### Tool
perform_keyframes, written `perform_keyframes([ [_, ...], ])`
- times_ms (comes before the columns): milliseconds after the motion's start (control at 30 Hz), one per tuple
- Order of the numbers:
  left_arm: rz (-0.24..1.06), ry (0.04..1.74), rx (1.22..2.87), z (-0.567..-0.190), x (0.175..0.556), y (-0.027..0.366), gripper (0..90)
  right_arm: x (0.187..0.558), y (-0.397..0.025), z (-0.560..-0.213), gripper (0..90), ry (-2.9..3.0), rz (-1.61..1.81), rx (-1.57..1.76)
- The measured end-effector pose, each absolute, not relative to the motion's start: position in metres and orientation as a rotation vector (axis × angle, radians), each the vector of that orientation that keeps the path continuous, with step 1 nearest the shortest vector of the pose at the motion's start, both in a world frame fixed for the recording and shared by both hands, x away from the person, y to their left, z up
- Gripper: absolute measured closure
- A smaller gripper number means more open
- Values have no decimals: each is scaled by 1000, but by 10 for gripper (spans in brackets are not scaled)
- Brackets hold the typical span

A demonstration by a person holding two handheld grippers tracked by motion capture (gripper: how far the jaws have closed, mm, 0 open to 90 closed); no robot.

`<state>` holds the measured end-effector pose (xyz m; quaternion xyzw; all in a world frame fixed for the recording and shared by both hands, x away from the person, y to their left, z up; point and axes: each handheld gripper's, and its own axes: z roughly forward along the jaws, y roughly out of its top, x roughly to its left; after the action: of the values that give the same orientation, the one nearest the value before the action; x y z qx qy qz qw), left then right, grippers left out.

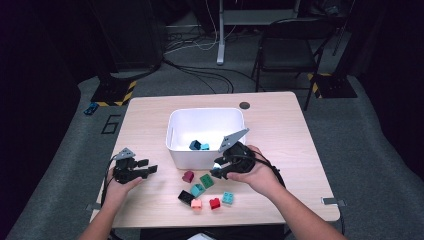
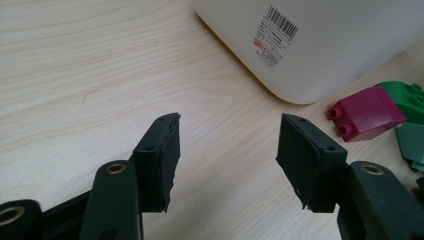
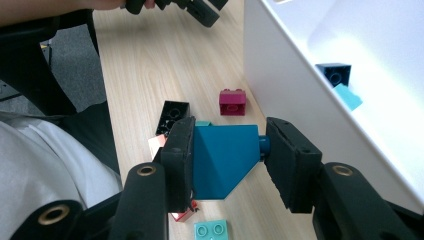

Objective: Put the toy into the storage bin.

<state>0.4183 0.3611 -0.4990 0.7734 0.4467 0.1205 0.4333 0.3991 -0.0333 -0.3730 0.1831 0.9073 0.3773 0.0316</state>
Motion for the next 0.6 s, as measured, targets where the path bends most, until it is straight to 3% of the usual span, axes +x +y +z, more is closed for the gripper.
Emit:
perform_keyframes([
  [600,300,1114,1929,-499,418,361,421,413,-29,-334,560,2776,1173,540],
])
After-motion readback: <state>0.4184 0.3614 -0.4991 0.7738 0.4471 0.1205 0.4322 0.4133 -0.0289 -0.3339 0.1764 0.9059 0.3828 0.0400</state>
